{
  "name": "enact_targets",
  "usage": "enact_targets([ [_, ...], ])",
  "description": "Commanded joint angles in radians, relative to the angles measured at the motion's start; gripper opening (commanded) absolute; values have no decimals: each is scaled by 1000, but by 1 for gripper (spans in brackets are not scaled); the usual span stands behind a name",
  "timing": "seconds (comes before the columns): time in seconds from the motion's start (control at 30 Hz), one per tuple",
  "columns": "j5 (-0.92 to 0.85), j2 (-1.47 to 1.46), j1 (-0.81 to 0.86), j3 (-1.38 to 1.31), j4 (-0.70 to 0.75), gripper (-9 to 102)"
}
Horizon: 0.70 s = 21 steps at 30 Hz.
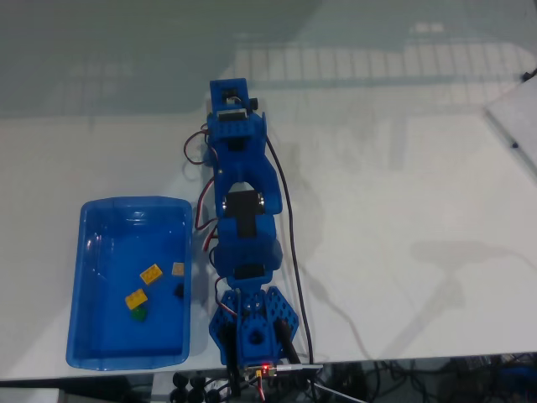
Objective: Pick up all the lego then put into the bin
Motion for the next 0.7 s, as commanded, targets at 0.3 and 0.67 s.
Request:
enact_targets([
  [0.3,-17,-11,2,-12,-25,22],
  [0.67,-18,-26,2,-12,-43,11],
])
